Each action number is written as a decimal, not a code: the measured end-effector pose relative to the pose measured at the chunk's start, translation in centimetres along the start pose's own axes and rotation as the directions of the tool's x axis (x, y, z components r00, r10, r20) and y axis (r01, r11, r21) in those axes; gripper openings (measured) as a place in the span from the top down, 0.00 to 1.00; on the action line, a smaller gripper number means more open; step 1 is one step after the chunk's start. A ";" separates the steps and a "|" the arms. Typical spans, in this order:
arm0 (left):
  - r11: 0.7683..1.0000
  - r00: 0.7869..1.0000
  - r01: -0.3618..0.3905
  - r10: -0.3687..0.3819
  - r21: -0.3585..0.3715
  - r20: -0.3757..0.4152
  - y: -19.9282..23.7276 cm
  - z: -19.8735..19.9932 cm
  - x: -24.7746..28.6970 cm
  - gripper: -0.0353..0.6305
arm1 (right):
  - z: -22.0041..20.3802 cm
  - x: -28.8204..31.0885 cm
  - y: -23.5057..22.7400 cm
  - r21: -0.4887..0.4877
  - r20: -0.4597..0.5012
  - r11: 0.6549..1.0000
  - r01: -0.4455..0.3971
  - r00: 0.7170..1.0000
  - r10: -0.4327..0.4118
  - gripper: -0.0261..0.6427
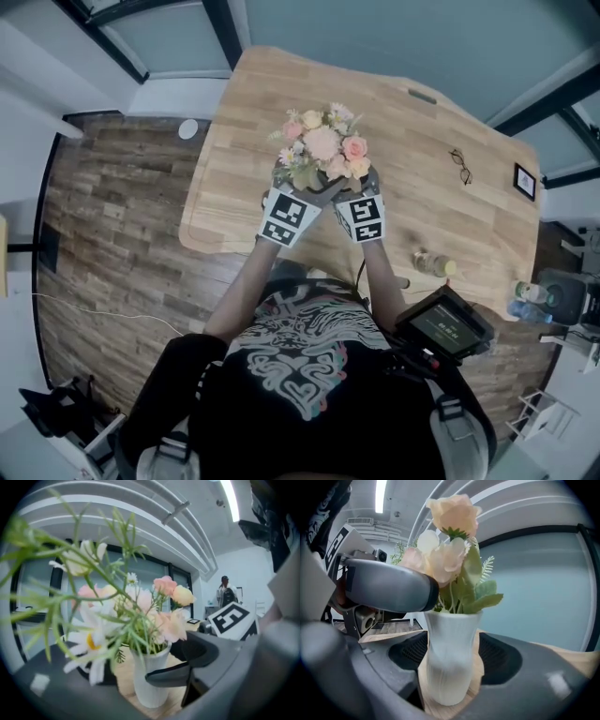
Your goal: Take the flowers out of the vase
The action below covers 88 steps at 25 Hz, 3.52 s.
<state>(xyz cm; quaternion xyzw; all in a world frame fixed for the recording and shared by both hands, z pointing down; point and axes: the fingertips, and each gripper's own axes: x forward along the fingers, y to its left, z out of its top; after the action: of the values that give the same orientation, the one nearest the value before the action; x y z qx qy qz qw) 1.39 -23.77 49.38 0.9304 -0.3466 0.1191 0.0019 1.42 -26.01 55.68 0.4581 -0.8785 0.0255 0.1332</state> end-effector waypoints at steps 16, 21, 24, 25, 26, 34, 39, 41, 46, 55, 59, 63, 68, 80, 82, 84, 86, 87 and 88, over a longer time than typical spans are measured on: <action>0.998 0.999 -0.037 0.036 0.049 0.021 1.5 0.9 0.7 0.51 | -0.5 1.0 0.5 -0.039 -0.012 0.998 -0.043 0.999 0.043 0.49; 0.988 0.997 -0.079 0.077 0.132 0.019 1.2 0.7 0.9 0.74 | -0.4 1.0 0.6 -0.035 -0.007 0.999 -0.040 0.999 0.040 0.49; 0.992 0.998 -0.068 0.066 0.105 0.015 1.0 0.5 1.2 0.81 | -0.4 1.0 0.5 -0.025 -0.008 0.999 -0.038 0.999 0.038 0.49; 0.993 0.998 -0.064 0.063 0.096 0.015 1.0 0.5 1.2 0.82 | -0.5 1.0 0.4 -0.022 -0.007 0.999 -0.038 0.999 0.038 0.49; 0.994 0.998 -0.061 0.059 0.089 0.016 1.0 0.5 1.3 0.83 | -0.5 1.0 0.3 -0.019 -0.007 0.999 -0.035 0.999 0.035 0.49; 0.995 0.998 -0.048 0.045 0.091 0.035 0.1 2.0 0.4 0.86 | 1.4 -0.5 0.0 -0.044 0.022 0.998 0.043 0.999 -0.042 0.50; 0.997 0.999 -0.032 0.029 0.076 0.040 -0.3 2.7 1.8 0.86 | 1.1 -0.7 -2.1 -0.025 0.023 0.995 0.100 0.995 -0.100 0.50; 0.996 0.999 -0.017 0.014 0.085 0.037 -0.6 3.0 2.5 0.86 | 0.6 -0.7 -2.8 -0.009 0.022 0.993 0.118 0.993 -0.118 0.50; 0.996 0.999 0.021 -0.023 0.086 0.022 -1.3 3.1 3.6 0.87 | -0.1 -1.2 -4.0 0.031 0.017 0.988 0.149 0.989 -0.150 0.51; 0.997 0.999 0.038 -0.039 0.069 0.006 -1.7 4.1 4.0 0.87 | -0.9 -1.7 -4.7 0.090 0.034 0.986 0.138 0.989 -0.142 0.51; 0.997 0.999 0.040 -0.040 0.070 0.009 -1.8 4.5 4.0 0.87 | -1.1 -1.6 -4.8 0.094 0.028 0.986 0.134 0.990 -0.138 0.51; 0.996 0.999 0.043 -0.044 0.083 0.017 -1.9 5.5 3.8 0.88 | -1.2 -1.6 -4.8 0.099 0.015 0.985 0.139 0.990 -0.141 0.51; 0.998 0.996 0.035 -0.040 0.053 0.086 -1.4 8.8 3.4 0.88 | -1.3 -1.7 -4.9 0.105 0.012 0.986 0.133 0.991 -0.135 0.51; 0.998 0.993 -0.024 0.017 0.060 0.117 1.8 12.5 2.3 0.89 | -1.6 -1.8 -4.7 0.109 0.009 0.985 0.133 0.991 -0.135 0.51; 0.998 0.992 -0.034 0.027 0.057 0.122 2.3 12.8 2.3 0.90 | -1.6 -1.8 -4.8 0.109 0.009 0.985 0.133 0.991 -0.134 0.51; 0.998 0.992 -0.036 0.029 0.050 0.124 2.5 13.3 2.2 0.90 | -1.6 -1.7 -4.8 0.110 0.009 0.985 0.132 0.991 -0.134 0.51; 0.999 0.992 -0.030 0.025 0.040 0.122 2.6 13.7 2.1 0.90 | -1.7 -1.7 -4.8 0.110 0.010 0.985 0.131 0.991 -0.133 0.51; 0.999 0.992 -0.025 0.020 0.039 0.121 2.7 14.0 2.0 0.90 | -1.7 -1.6 -4.8 0.111 0.009 0.985 0.130 0.991 -0.132 0.51; 0.999 0.993 -0.019 0.014 0.042 0.120 2.6 14.2 1.9 0.90 | -1.7 -1.6 -4.8 0.111 0.008 0.985 0.130 0.991 -0.132 0.51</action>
<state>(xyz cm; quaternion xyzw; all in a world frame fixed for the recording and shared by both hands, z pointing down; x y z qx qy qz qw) 4.22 -28.24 35.78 0.9329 -0.3510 0.0705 -0.0397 6.54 -27.21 56.58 0.5216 -0.8448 0.0618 0.1024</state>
